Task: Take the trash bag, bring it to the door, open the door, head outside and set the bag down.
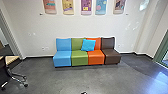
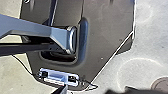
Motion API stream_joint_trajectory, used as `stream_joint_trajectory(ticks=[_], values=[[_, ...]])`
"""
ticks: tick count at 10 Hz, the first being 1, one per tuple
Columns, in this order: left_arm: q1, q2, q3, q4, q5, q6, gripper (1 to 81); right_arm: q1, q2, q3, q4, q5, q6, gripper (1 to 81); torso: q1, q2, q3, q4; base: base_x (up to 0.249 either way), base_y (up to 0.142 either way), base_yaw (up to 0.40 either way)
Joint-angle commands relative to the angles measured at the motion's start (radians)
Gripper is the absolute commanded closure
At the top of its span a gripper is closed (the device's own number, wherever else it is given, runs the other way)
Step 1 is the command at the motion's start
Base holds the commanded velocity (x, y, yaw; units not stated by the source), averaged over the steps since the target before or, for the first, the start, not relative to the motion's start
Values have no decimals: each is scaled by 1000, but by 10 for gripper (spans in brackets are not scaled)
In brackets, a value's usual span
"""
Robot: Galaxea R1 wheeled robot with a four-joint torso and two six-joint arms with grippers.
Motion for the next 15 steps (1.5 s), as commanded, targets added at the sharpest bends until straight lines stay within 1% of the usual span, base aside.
stream_joint_trajectory(ticks=[1, 5, 15], values=[[-27, 3, 7, -12, 59, -3, 10, 28, -9, 3, -9, -61, -2, 10, 0, 0, 0, 0, 122, 0, 0], [-27, 1, 7, -23, 59, -3, 10, 26, -4, 3, -9, -59, -4, 10, 0, 0, 0, 0, 121, 0, 0], [-27, 4, 7, -20, 61, -3, 10, 26, -6, 1, -10, -63, -4, 10, 1, 0, 0, 0, 107, 0, 0]])
